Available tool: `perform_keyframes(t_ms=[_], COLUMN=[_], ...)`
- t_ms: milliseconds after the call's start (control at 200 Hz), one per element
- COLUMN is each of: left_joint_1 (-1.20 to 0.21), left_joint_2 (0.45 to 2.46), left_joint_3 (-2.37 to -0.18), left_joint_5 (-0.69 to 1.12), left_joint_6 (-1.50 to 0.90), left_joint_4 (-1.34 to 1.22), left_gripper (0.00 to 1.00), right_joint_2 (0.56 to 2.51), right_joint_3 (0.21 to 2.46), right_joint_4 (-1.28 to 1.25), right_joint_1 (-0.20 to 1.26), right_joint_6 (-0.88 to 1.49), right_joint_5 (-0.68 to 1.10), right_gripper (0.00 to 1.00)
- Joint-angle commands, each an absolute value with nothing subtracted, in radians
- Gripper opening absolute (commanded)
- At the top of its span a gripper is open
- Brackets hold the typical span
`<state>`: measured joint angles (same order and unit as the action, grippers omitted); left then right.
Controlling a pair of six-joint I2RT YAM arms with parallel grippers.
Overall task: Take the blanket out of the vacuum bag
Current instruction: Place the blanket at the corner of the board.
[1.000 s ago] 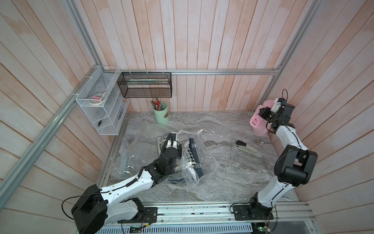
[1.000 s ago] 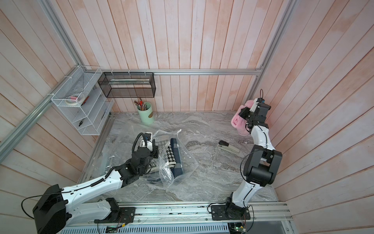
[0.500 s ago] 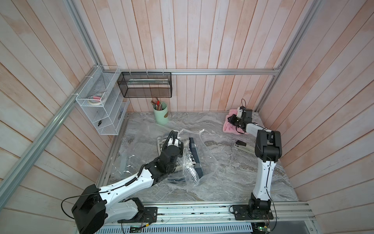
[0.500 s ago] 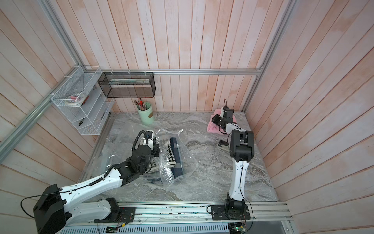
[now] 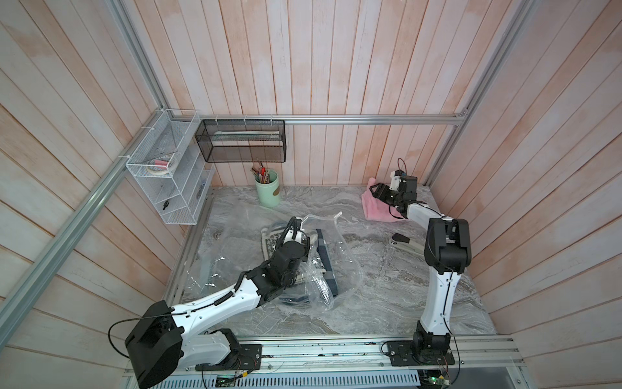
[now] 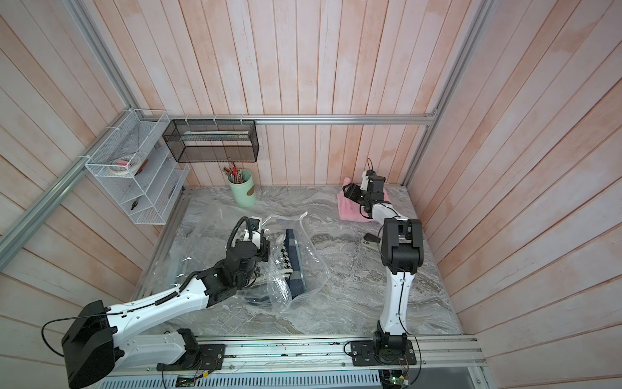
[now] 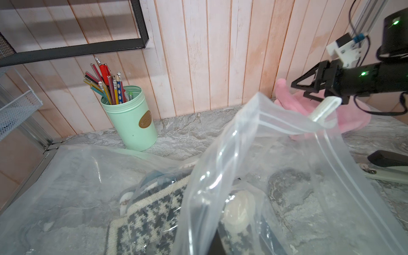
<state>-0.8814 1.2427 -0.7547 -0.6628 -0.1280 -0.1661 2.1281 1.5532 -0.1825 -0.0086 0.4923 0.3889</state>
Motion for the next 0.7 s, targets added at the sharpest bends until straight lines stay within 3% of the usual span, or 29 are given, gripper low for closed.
perform_keyframes(t_ms=[0,405,695], left_joint_1=[-0.902,-0.937,-0.982], left_joint_2=[1.259,1.251,1.187], left_joint_3=[-0.799,-0.848,-0.818], left_joint_5=[-0.690,-0.699,-0.687], left_joint_6=[-0.126,-0.109,-0.122], left_joint_4=[-0.188,-0.195,-0.177], left_gripper=[0.00,0.00,0.00], right_joint_2=[2.065,2.216,1.863], right_joint_3=[1.488,1.512,1.241], right_joint_4=[-0.197,-0.012,-0.091], right_joint_1=[-0.067,-0.096,-0.096], right_joint_6=[0.478,0.431,0.381], right_joint_5=[0.322,0.404,0.241], right_gripper=[0.71,0.67,0.68])
